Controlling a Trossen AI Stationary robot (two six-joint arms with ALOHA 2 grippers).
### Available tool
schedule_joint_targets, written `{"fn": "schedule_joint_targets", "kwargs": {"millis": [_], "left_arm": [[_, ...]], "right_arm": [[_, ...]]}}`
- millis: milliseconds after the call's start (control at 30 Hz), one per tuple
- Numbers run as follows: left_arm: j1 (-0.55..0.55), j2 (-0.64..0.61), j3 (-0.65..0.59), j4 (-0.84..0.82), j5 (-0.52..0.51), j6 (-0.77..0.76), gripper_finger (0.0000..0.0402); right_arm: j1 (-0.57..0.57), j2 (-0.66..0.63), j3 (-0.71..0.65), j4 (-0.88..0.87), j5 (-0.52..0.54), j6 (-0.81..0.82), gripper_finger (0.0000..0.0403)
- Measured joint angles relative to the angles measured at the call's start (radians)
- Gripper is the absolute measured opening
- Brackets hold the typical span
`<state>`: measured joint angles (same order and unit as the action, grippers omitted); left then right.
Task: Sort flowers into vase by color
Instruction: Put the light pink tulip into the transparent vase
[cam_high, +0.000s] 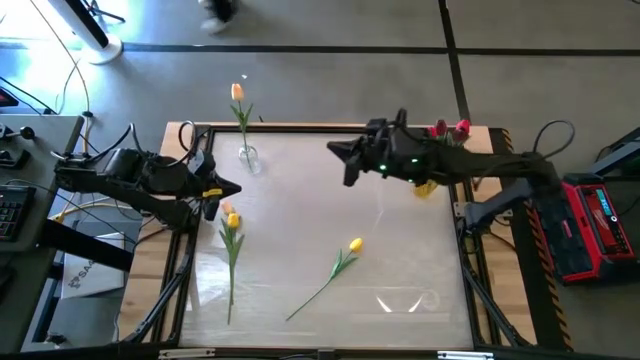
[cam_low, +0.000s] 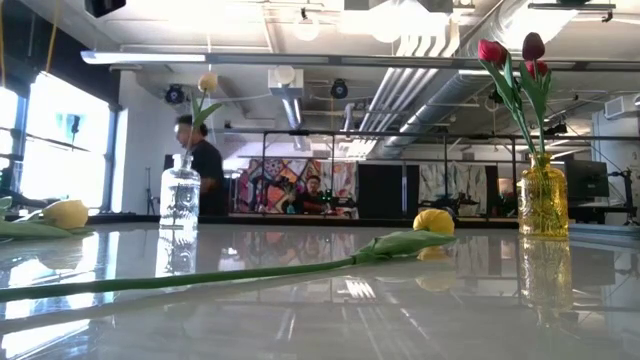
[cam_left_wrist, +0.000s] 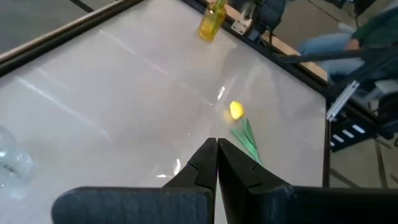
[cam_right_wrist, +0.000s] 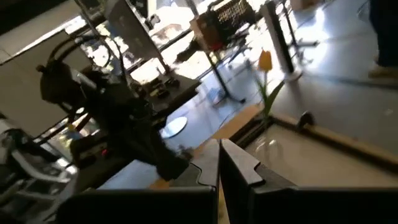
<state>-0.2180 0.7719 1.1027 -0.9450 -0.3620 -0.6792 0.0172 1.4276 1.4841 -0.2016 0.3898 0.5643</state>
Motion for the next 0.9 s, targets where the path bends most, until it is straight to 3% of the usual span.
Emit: {"fn": "schedule_joint_targets", "kwargs": {"millis": [100, 167, 367, 900], "left_arm": [[0.0, -0.004, 0.0, -0.028, 0.021, -0.01, 0.0], [0.0, -0.013, 0.0, -0.052, 0.037, -0.023, 0.0], [0.0, -0.033, 0.0, -0.056, 0.07, -0.004, 0.0], [0.0, -0.034, -0.01, -0.047, 0.1, 0.152, 0.0]], "right_arm": [[-0.018, 0.044, 0.0, 0.022, -0.091, 0.101, 0.0], [-0.021, 0.075, 0.0, 0.021, -0.095, 0.201, 0.0], [0.001, 0.169, 0.0, -0.028, 0.019, 0.487, 0.0], [0.181, 0.326, 0.0, -0.126, 0.125, 1.025, 0.0]]}}
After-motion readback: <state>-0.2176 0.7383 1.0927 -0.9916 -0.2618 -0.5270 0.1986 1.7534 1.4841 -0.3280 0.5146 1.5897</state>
